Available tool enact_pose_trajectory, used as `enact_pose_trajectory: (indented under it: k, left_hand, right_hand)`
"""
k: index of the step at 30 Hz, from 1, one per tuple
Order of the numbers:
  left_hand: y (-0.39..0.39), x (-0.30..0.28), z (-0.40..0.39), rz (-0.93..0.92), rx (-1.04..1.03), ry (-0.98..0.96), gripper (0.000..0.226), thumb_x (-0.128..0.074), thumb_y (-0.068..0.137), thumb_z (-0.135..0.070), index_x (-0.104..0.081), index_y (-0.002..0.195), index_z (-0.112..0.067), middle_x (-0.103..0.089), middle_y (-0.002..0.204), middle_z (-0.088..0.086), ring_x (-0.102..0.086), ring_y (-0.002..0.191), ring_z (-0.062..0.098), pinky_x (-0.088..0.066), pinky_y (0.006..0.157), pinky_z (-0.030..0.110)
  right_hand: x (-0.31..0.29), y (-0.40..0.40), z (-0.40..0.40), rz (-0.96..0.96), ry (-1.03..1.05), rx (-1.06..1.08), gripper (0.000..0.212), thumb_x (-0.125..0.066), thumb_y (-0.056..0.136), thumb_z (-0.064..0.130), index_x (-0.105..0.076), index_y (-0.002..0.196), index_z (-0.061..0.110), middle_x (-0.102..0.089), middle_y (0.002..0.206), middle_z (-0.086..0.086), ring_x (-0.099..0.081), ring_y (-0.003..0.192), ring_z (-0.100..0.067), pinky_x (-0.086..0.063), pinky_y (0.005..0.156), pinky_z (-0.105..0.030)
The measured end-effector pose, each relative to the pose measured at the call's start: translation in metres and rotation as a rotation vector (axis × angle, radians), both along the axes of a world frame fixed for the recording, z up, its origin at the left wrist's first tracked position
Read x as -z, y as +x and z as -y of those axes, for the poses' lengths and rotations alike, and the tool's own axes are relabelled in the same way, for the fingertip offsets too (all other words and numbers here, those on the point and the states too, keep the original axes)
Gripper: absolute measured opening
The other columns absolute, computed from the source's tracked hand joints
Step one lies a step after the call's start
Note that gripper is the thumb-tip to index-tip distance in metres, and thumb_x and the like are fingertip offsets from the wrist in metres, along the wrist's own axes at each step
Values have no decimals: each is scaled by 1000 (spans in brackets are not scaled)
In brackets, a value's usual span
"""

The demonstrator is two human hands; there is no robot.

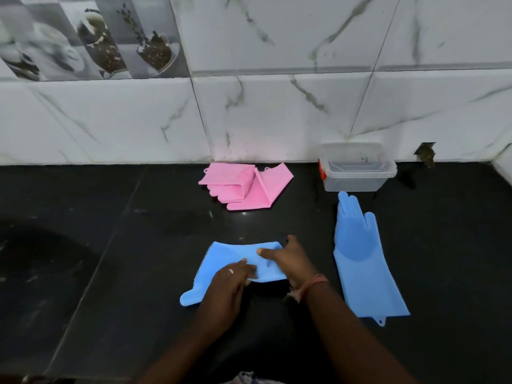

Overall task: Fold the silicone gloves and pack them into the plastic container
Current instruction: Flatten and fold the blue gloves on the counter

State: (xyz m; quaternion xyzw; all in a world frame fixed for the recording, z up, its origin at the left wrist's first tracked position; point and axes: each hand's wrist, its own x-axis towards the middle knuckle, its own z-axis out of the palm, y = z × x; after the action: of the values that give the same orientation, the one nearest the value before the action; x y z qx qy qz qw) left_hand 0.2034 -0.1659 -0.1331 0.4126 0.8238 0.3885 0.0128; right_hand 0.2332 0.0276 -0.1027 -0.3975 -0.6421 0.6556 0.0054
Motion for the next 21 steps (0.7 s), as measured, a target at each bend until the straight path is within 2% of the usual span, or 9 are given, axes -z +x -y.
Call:
enact_pose_trajectory:
  k: [3,6,7,9,11,12,14,18,21]
  left_hand:
    - [17,6,25,103,-192,149,16,-62,97,-24,-72,110,-26,-65,129,-21,-54,133,6,-40,111,27]
    - [11,-5,35,351,-475,112,35,-53,94,-59,-67,88,-27,-68,96,-5,-64,91,15,-51,83,40]
    - [4,-11,34,614,-544,95,54,-47,90,-73,-65,83,-23,-66,85,0,-61,78,18,-50,72,39]
    - [-8,-36,26,1478,-545,144,70,-48,86,-80,-64,85,-12,-60,72,5,-54,62,19,-46,60,32]
    - [-20,-60,12,2101,-325,193,89,-57,74,-84,-71,100,0,-67,89,13,-64,77,25,-53,74,34]
    - [-28,-69,3,2202,-203,220,104,-58,69,-88,-71,115,4,-71,113,20,-68,100,34,-55,93,42]
    - [-50,-83,-17,2195,7,374,113,-54,72,-91,-65,134,2,-54,148,27,-54,135,43,-40,115,57]
    - [-80,-97,-56,2048,48,763,79,-74,86,-58,-57,145,-8,-55,150,17,-50,141,33,-36,119,48]
    - [-82,-79,-55,2050,7,742,74,-69,88,-61,-59,144,-14,-54,150,13,-46,145,31,-30,123,47]
  right_hand:
    - [-36,4,6,29,-410,44,8,-73,83,5,-68,83,-1,-68,69,-15,-64,50,-20,-51,48,-24]
    - [-54,-5,16,-206,-709,208,19,-47,94,0,-58,80,2,-59,72,-14,-61,58,-22,-53,55,-30]
    - [-61,-10,21,-259,-727,289,21,-43,92,-2,-56,76,3,-55,73,-12,-56,61,-22,-51,59,-32]
    - [-71,-19,32,-368,-692,362,27,-41,81,-8,-48,60,6,-42,65,-9,-43,57,-20,-45,61,-30]
    - [-86,-21,42,-488,-677,355,24,-44,79,-8,-48,59,5,-44,62,-9,-47,56,-19,-48,61,-29]
    - [-94,-20,44,-546,-720,362,17,-48,85,-2,-57,70,-1,-55,68,-14,-58,62,-21,-53,61,-29]
    - [-101,-13,46,-599,-750,330,24,-51,89,14,-64,100,-3,-63,95,-25,-65,90,-36,-57,72,-39]
    - [-77,10,46,-713,-780,339,55,-67,75,16,-57,126,-2,-58,123,-30,-55,119,-45,-42,105,-56]
    - [-41,33,58,-485,-560,325,43,-66,62,11,-57,102,0,-55,100,-26,-54,90,-39,-49,73,-43]
